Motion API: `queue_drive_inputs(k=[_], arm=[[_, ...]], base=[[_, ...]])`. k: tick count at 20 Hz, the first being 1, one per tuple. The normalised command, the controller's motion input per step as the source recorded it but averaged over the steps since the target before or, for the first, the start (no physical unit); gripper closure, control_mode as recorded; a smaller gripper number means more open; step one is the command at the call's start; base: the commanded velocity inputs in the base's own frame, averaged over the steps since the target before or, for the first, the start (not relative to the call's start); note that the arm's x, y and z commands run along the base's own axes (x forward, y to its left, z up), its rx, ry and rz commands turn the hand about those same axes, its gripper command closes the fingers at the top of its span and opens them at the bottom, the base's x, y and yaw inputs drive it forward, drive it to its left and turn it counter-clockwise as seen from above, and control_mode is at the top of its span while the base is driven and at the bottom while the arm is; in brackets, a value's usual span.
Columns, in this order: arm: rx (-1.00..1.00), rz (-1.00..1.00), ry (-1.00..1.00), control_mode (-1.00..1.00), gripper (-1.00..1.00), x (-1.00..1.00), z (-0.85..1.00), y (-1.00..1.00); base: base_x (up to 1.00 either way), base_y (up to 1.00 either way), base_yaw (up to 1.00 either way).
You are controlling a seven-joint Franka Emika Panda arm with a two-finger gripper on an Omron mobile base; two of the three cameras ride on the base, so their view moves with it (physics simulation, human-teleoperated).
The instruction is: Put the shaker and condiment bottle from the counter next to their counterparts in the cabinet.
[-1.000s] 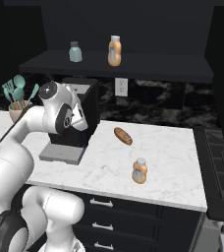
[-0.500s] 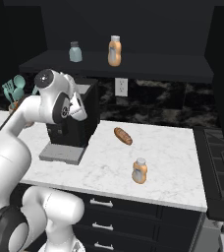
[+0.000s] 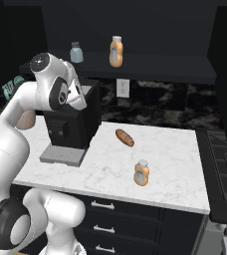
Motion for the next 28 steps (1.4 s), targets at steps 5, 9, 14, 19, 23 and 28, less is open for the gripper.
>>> queue_drive_inputs(k=[5, 9, 14, 19, 23, 28], arm=[[0.0, -0.05, 0.0, -1.0, 1.0, 0.0, 0.38, 0.0], [-0.03, -0.04, 0.0, -1.0, 1.0, 0.05, 0.23, 0.0], [-0.08, 0.0, 0.0, -1.0, 1.0, 0.13, 0.15, 0.0], [-0.01, 0.0, 0.0, -1.0, 1.0, 0.1, 0.3, 0.0], [0.0, 0.01, 0.0, -1.0, 1.0, 0.07, 0.38, 0.0], [-0.03, 0.01, 0.0, -1.0, 1.0, 0.03, 0.25, 0.0]], base=[[0.0, 0.0, 0.0], [0.0, 0.0, 0.0], [0.0, 0.0, 0.0], [0.0, 0.0, 0.0], [0.0, 0.0, 0.0], [0.0, 0.0, 0.0]])
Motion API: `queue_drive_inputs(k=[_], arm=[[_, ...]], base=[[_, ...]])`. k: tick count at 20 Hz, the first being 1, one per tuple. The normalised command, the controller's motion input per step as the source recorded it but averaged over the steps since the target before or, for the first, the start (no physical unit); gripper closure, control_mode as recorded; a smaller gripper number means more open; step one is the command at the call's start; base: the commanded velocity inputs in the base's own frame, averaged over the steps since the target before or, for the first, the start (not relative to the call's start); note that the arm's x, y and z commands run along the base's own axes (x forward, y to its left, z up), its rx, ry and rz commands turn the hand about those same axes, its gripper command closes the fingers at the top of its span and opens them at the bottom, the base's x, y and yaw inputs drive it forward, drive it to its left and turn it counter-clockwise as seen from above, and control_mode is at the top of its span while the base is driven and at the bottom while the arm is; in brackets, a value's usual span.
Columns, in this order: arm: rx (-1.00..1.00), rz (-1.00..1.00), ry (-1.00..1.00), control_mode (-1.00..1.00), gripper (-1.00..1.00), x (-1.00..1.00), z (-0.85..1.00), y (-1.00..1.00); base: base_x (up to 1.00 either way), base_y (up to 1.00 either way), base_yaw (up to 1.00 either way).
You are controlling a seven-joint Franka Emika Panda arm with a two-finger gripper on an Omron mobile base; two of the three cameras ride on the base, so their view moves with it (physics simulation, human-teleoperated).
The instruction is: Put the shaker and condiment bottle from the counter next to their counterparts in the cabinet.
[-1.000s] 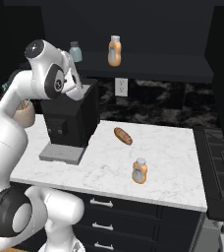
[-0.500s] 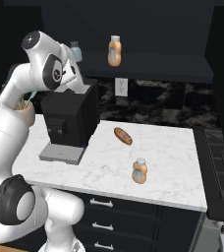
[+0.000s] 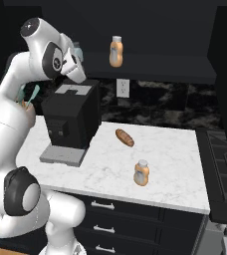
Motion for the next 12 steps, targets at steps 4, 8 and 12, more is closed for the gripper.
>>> queue_drive_inputs(k=[4, 8, 12], arm=[[-0.13, 0.02, -0.01, -1.0, 1.0, 0.09, 0.04, 0.0], [-0.16, 0.05, -0.06, -1.0, 1.0, 0.14, 0.01, 0.0], [-0.07, 0.06, -0.04, -1.0, 1.0, 0.23, 0.1, 0.0]], base=[[0.0, 0.0, 0.0], [0.0, 0.0, 0.0], [0.0, 0.0, 0.0]])
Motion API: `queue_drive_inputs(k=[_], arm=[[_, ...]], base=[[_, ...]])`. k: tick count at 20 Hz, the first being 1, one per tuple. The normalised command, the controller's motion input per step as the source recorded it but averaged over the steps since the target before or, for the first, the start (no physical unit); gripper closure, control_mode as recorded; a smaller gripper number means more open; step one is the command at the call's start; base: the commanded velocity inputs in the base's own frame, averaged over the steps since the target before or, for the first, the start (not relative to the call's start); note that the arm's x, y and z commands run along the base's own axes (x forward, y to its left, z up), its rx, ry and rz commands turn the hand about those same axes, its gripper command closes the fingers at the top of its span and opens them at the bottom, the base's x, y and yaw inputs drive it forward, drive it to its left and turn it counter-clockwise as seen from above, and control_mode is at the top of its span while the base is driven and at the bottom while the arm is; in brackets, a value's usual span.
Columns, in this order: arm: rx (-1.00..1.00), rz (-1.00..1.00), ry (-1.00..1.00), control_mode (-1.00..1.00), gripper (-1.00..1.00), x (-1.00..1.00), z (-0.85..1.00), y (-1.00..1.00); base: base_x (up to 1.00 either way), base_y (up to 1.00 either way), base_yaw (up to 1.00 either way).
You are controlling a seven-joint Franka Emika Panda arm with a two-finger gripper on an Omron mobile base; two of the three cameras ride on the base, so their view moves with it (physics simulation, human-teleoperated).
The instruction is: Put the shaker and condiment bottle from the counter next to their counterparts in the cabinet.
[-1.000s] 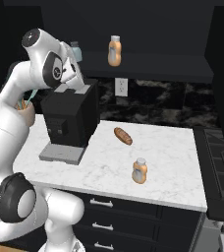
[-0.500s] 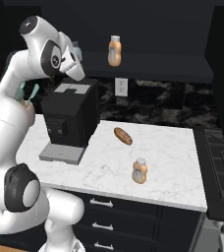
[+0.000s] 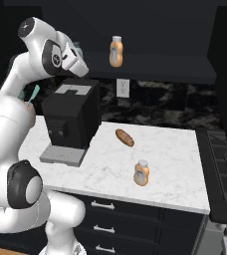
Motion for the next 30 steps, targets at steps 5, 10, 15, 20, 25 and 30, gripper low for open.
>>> queue_drive_inputs(k=[5, 10, 15, 20, 25, 30], arm=[[-0.06, 0.06, -0.04, -1.0, 1.0, 0.25, 0.13, 0.0], [-0.1, 0.05, -0.01, -1.0, 1.0, 0.34, 0.1, 0.0], [-0.2, 0.05, -0.03, -1.0, 1.0, 0.23, 0.0, 0.04], [-0.14, 0.02, -0.01, -1.0, 1.0, 0.17, 0.0, 0.21], [-0.09, 0.02, 0.0, -1.0, 1.0, 0.07, 0.0, 0.3], [-0.01, 0.02, 0.0, -1.0, 1.0, 0.16, 0.0, 0.08]], base=[[0.0, 0.0, 0.0], [0.0, 0.0, 0.0], [0.0, 0.0, 0.0], [0.0, 0.0, 0.0], [0.0, 0.0, 0.0], [0.0, 0.0, 0.0]])
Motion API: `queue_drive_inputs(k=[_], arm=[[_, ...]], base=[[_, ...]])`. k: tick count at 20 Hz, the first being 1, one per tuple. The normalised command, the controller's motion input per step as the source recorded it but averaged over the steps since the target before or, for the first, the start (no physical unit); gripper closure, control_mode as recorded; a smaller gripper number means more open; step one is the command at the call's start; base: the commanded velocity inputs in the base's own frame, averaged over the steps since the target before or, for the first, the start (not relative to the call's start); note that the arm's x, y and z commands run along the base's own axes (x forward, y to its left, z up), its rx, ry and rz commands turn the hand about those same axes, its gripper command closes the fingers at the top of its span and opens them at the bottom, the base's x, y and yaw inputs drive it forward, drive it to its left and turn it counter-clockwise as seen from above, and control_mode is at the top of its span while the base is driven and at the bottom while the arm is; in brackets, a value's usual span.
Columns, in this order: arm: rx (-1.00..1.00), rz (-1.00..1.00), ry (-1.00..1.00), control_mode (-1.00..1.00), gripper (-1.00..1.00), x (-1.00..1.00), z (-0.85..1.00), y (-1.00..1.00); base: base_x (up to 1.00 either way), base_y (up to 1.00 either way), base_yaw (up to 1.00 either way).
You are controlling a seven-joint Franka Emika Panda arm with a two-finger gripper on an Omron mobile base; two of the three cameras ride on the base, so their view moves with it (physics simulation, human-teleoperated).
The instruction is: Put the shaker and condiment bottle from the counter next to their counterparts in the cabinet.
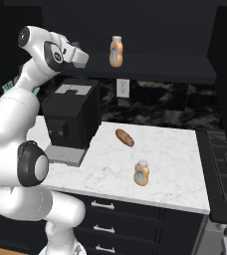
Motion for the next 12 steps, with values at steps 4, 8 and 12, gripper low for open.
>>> queue_drive_inputs(k=[4, 8, 12], arm=[[0.0, 0.01, 0.0, -1.0, 1.0, 0.24, 0.0, 0.0], [0.0, 0.0, 0.0, -1.0, 1.0, 0.28, 0.0, 0.0], [0.0, 0.0, 0.02, -1.0, 1.0, 0.33, 0.0, 0.0]], base=[[0.0, 0.0, 0.0], [0.0, 0.0, 0.0], [0.0, 0.0, 0.0]])
